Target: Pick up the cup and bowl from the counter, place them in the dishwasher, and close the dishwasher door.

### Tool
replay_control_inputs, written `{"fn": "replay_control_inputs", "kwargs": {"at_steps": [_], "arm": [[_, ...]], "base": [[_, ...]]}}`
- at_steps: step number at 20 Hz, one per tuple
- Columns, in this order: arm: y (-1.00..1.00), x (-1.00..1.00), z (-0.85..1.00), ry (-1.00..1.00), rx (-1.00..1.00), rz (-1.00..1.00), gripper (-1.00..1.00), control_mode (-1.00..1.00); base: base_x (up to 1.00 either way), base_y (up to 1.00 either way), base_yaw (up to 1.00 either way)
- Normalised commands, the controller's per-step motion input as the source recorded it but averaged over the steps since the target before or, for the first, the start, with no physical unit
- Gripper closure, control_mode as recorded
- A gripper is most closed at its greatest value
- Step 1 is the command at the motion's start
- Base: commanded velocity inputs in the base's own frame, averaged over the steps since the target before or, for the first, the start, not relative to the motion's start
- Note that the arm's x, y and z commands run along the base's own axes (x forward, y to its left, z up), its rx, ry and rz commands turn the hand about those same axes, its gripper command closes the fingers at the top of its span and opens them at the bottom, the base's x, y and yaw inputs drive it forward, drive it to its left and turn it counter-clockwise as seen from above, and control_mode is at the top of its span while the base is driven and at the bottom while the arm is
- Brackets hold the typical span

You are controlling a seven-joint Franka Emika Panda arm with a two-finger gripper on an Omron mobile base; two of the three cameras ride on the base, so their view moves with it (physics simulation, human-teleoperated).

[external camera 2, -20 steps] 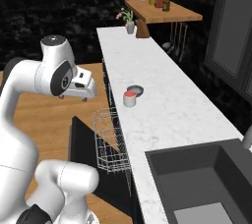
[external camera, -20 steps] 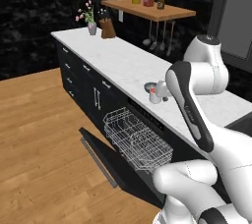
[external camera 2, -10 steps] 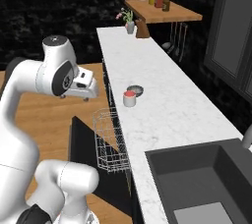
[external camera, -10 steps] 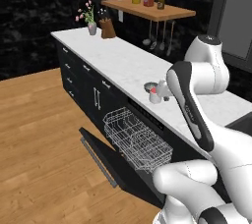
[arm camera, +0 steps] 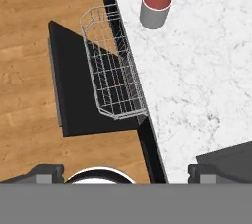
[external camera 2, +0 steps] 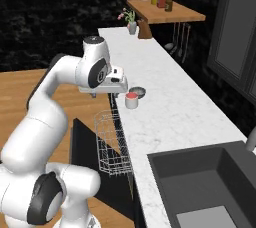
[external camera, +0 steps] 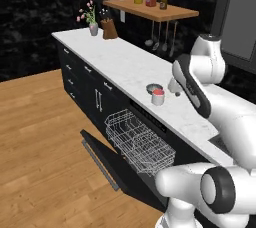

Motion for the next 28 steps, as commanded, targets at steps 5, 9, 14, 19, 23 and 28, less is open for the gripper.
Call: {"fn": "replay_control_inputs", "kwargs": {"at_steps": [5, 9, 14, 19, 23, 28], "arm": [[-0.12, 0.99, -0.5, 0.19, -0.18, 0.03, -1.0, -1.0], [0.0, 0.84, -0.49, 0.13, -0.14, 0.0, -1.0, -1.0], [0.0, 0.66, -0.33, 0.01, -0.07, 0.0, -1.0, -1.0], [0.13, 0.68, -0.53, 0.08, -0.15, 0.01, -1.0, -1.0], [0.23, 0.49, -0.5, 0.0, -0.12, 0.0, -1.0, -1.0], [0.0, 0.6, -0.3, 0.0, -0.03, 0.02, -1.0, -1.0]], "base": [[0.0, 0.0, 0.0], [0.0, 0.0, 0.0], [0.0, 0.0, 0.0], [0.0, 0.0, 0.0], [0.0, 0.0, 0.0], [0.0, 0.0, 0.0]]}}
